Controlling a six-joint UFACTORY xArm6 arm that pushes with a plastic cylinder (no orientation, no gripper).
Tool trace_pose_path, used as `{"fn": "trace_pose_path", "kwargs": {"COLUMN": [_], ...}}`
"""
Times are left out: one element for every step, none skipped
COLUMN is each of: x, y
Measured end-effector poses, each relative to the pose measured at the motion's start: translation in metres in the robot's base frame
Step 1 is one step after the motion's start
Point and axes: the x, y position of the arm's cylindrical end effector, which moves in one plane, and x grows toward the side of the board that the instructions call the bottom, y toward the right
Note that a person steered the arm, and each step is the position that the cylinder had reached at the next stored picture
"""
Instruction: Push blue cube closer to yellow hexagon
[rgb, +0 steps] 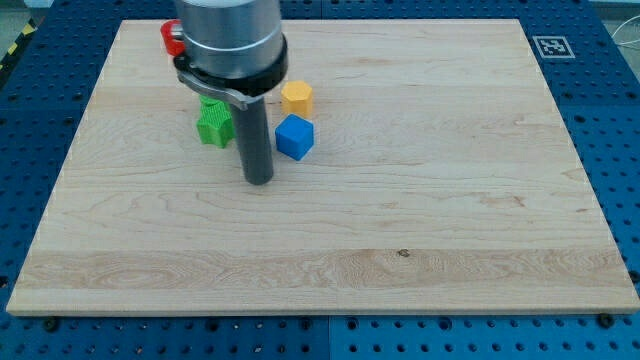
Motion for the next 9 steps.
{"fn": "trace_pose_path", "kwargs": {"x": [-0.007,-0.010,-0.012,-0.012,-0.014,-0.026,-0.038,-0.036,-0.055], "y": [-0.008,0.002,0.014,0.040,0.063,0.062,0.056,0.086,0.112]}}
